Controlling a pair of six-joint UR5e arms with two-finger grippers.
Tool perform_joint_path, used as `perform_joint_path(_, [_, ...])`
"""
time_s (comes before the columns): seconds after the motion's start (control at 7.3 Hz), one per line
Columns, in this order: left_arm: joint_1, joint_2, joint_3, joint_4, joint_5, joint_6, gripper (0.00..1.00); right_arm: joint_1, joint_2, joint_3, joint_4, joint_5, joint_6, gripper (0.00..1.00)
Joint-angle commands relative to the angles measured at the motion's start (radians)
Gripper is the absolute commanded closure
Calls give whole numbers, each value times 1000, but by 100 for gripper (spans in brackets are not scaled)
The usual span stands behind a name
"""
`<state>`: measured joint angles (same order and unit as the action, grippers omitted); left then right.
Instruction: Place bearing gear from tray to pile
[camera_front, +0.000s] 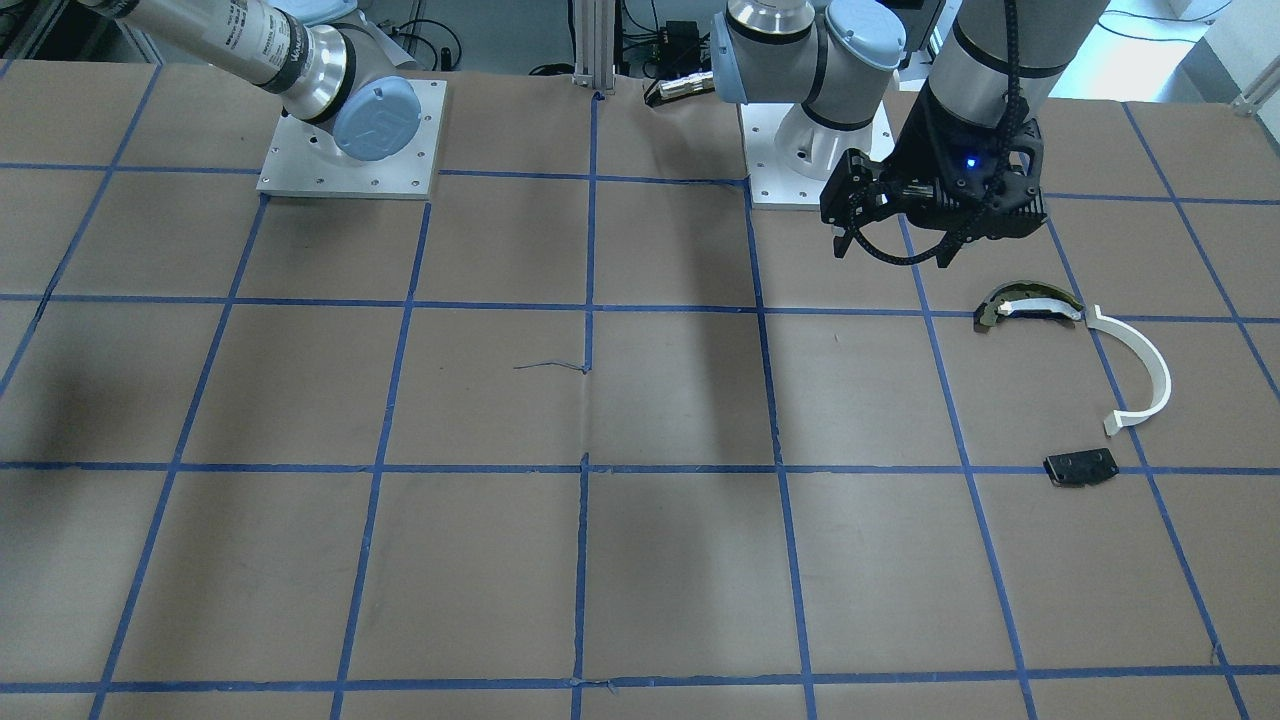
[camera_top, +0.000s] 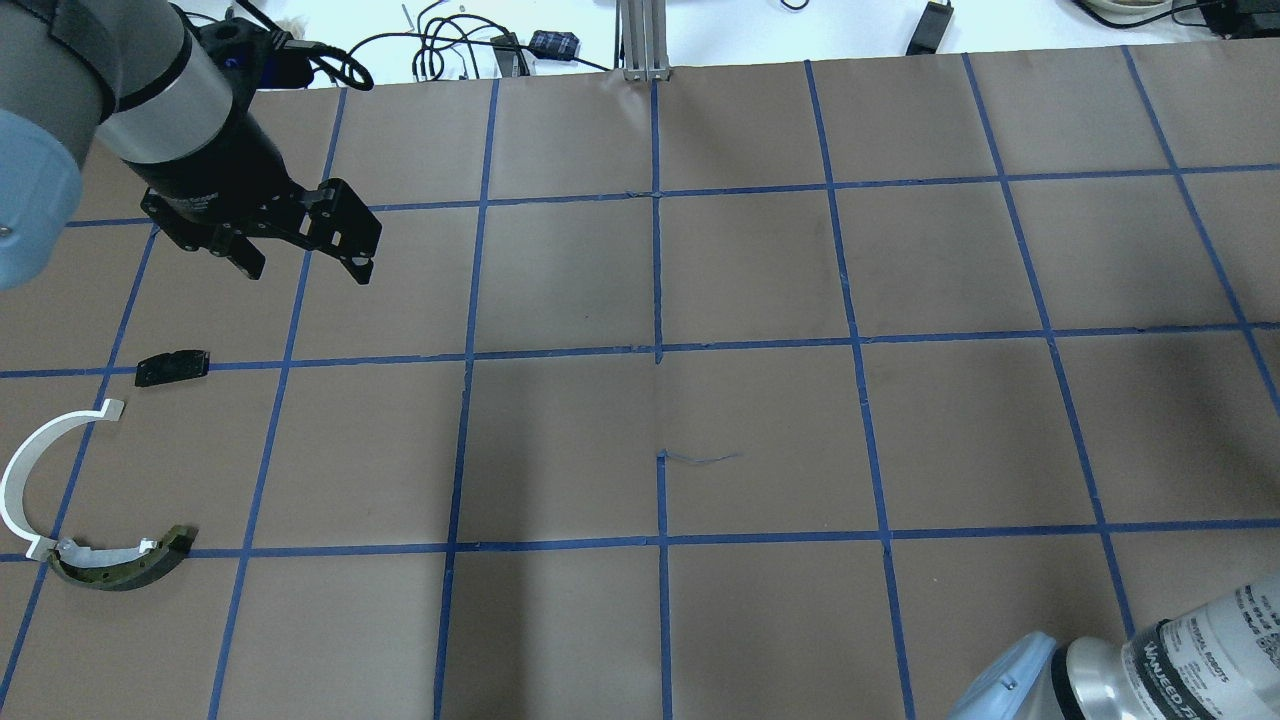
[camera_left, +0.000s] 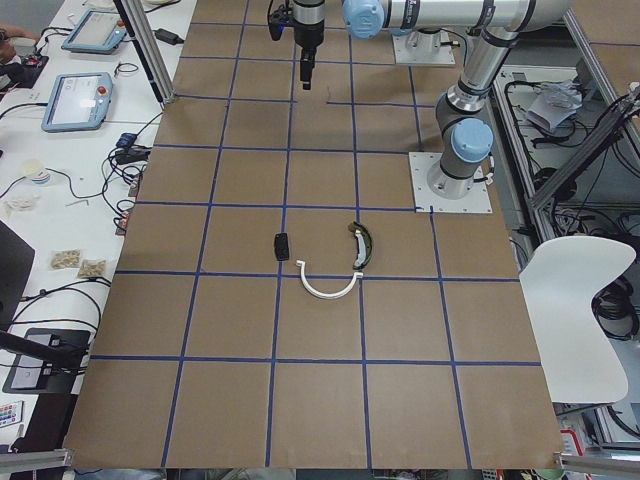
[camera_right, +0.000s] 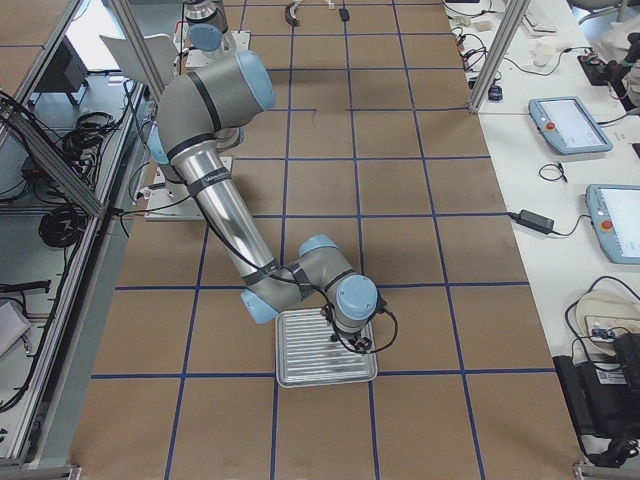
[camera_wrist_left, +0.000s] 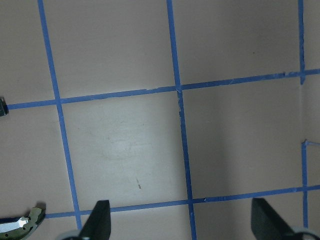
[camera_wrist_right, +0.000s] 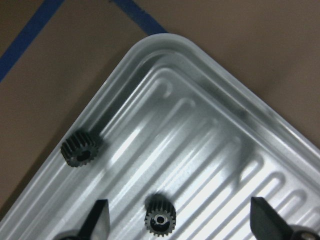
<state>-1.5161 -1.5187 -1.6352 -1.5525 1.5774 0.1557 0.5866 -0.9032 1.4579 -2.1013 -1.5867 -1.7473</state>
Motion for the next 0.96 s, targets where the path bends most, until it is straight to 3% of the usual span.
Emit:
perform_joint_path(0.0, [1, 0, 0, -1, 4, 1, 0, -2, 4, -1, -3, -7, -23, 4])
perform_joint_path(0.27, [1, 2, 0, -1, 4, 1, 0, -5, 10, 2, -11, -10, -26, 23])
perform_joint_path(0.69, [2, 2, 0, 2, -2, 1, 0, -5, 18, 2, -13, -12, -26, 23])
perform_joint_path(0.82, [2, 0, 0, 2, -2, 1, 0, -7, 18, 2, -13, -12, -26, 38])
